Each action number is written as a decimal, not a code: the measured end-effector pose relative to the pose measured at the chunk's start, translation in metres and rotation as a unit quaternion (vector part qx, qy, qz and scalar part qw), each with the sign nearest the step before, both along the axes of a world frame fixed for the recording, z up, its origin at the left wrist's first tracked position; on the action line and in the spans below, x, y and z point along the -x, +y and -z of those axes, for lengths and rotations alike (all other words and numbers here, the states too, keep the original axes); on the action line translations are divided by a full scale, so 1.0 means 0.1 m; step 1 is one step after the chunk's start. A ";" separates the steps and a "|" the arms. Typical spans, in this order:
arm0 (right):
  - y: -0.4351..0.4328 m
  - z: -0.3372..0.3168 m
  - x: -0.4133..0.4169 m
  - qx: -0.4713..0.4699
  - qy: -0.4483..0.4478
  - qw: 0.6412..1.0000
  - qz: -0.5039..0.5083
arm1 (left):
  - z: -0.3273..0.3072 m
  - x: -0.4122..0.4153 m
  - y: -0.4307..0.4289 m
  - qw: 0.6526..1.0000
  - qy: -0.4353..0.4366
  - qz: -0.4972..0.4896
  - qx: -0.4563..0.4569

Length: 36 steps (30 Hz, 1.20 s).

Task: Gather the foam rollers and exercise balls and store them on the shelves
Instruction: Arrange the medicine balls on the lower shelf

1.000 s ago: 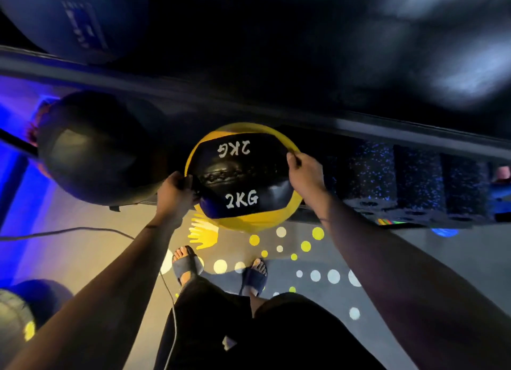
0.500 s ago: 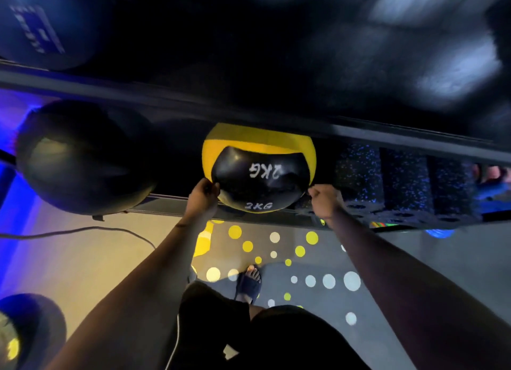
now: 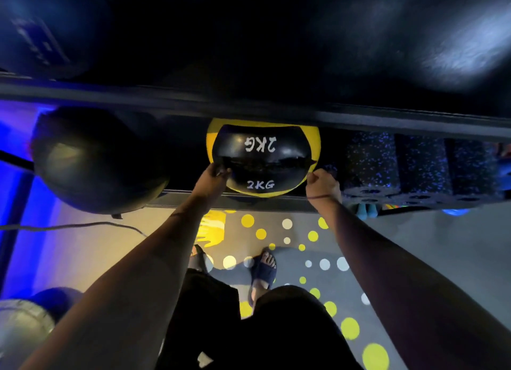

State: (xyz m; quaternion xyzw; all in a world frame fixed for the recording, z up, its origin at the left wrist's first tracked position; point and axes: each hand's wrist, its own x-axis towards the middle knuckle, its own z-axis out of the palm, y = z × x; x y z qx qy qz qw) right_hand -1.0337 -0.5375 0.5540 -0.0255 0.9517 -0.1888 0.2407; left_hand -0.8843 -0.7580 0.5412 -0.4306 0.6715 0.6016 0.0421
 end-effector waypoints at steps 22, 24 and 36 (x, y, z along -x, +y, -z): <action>-3.38 -0.53 -2.60 0.062 -0.075 0.994 -0.046 | -0.49 -2.10 -3.24 0.928 0.051 0.223 0.294; -3.51 -0.52 -2.81 0.081 -0.083 0.992 -0.050 | -0.44 -2.14 -3.43 0.918 0.016 0.233 0.322; -3.37 -0.36 -3.01 0.087 -0.099 0.991 -0.029 | -0.44 -2.44 -3.44 0.863 -0.068 0.353 0.355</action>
